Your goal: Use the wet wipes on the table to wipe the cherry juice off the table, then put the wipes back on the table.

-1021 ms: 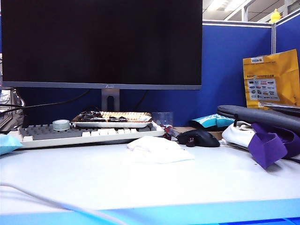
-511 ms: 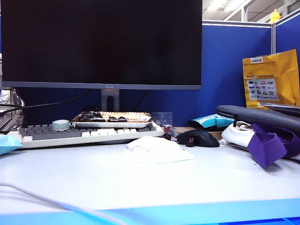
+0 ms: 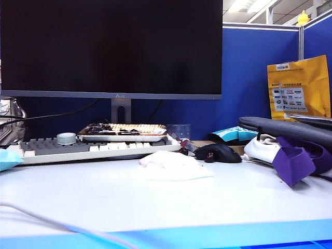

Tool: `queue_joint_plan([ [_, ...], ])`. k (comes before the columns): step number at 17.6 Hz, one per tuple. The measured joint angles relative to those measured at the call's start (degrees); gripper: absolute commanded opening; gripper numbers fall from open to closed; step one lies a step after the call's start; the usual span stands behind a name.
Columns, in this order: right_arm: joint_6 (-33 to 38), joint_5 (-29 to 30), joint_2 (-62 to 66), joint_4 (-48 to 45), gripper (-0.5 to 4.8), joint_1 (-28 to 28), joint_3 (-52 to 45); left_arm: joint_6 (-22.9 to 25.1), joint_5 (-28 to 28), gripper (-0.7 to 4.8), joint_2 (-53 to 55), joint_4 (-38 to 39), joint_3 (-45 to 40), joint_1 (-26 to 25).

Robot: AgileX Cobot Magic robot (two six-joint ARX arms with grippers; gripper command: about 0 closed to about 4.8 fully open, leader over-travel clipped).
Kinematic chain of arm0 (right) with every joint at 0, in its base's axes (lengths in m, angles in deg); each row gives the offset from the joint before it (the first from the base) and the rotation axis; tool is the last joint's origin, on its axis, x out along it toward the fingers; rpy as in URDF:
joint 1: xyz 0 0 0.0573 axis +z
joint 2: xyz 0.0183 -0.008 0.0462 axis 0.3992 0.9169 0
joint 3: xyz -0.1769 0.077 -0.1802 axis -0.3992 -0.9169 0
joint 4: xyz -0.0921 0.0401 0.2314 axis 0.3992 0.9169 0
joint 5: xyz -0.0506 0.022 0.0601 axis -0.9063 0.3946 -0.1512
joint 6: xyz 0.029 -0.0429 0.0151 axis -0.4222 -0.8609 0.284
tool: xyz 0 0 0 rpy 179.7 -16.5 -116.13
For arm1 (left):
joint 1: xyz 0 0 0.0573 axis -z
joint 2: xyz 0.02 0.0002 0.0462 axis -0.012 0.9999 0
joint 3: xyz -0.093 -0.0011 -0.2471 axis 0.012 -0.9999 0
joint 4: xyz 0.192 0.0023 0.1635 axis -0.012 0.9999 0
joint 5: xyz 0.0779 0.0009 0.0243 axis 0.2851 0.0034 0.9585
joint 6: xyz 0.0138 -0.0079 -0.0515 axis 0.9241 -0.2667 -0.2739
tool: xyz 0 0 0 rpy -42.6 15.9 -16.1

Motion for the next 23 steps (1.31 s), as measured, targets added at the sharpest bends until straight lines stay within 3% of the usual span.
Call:
queue_joint_plan([
  [4, 1.1, 2.4, -1.1, 1.0, -0.05, -4.4, -7.5, 0.0, 0.0, -0.04, 0.0, 0.1, 0.0, 0.0],
  [9, 4.5, 4.2, -1.1, -6.4, -0.05, -14.4, -20.5, 0.0, 0.0, -0.04, 0.0, 0.1, 0.0, 0.0],
  [14, 4.5, 4.4, -1.1, -8.5, -0.05, -21.8, -26.5, 0.0, 0.0, -0.04, 0.0, 0.1, 0.0, 0.0],
  [23, 2.0, 8.6, -1.1, -6.3, -0.05, -21.9, -28.7, 0.0, 0.0, -0.04, 0.0, 0.1, 0.0, 0.0],
])
